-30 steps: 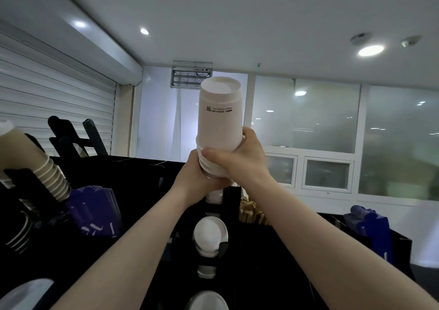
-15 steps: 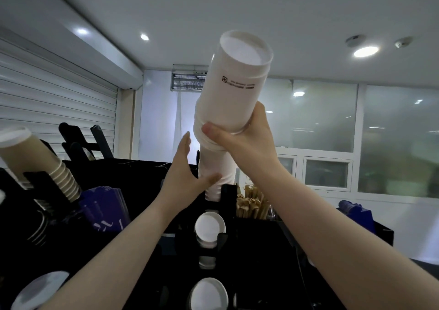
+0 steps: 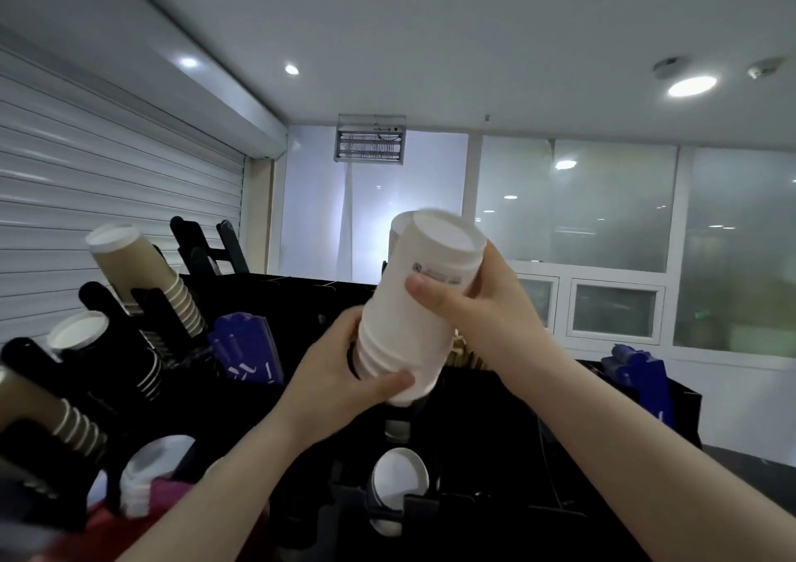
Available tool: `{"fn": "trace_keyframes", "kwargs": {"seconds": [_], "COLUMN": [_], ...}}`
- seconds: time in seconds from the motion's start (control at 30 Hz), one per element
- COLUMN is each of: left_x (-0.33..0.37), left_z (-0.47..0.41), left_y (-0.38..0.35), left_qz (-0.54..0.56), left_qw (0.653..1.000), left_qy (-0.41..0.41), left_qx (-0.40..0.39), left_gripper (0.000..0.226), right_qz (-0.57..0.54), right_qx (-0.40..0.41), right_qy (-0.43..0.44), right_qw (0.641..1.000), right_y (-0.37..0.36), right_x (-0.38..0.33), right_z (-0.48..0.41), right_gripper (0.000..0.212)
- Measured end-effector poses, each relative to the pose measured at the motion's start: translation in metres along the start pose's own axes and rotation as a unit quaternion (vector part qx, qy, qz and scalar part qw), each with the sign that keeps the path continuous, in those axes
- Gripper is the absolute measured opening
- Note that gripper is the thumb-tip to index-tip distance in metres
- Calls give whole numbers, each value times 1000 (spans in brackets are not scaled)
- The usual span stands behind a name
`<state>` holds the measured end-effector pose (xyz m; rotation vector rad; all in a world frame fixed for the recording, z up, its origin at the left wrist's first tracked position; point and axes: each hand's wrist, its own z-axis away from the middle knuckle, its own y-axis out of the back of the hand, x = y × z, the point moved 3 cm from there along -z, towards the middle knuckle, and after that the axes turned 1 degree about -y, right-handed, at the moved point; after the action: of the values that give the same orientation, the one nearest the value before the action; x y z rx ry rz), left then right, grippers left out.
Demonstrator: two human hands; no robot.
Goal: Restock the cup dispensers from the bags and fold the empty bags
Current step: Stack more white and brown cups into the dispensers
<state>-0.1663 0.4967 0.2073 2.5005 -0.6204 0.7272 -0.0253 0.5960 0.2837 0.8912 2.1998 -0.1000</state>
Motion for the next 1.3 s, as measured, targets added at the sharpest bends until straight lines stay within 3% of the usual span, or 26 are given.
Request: {"fn": "trace_keyframes", "kwargs": {"seconds": [0.2, 0.4, 0.7, 0.93, 1.03, 1.2, 1.3], "left_x": [-33, -44, -63, -61, -59, -57, -54], "left_z": [40, 49, 64, 64, 67, 74, 77], "left_y": [-19, -14, -3, 10, 11, 16, 19], "left_qz": [-52, -87, -130, -128, -111, -110, -109], "left_qw": [993, 989, 978, 979, 983, 983, 984], "left_qy": [66, 93, 145, 145, 134, 141, 136], "left_qx": [-88, -73, -79, -62, -59, -34, -30], "left_gripper": [67, 64, 54, 40, 35, 37, 34], "right_qz": [99, 123, 199, 241, 284, 401, 393], "right_qx": [-12, -6, -38, -44, -85, -212, -224], "right_qy": [-40, -54, -87, -54, -47, -89, -86], "right_qw": [994, 991, 975, 968, 954, 887, 888], "right_y": [-3, -10, -23, -30, -40, -41, -38], "right_x": [14, 33, 77, 81, 90, 116, 117], "right_z": [17, 21, 29, 27, 39, 64, 71], "right_gripper": [53, 65, 58, 68, 73, 80, 82]}}
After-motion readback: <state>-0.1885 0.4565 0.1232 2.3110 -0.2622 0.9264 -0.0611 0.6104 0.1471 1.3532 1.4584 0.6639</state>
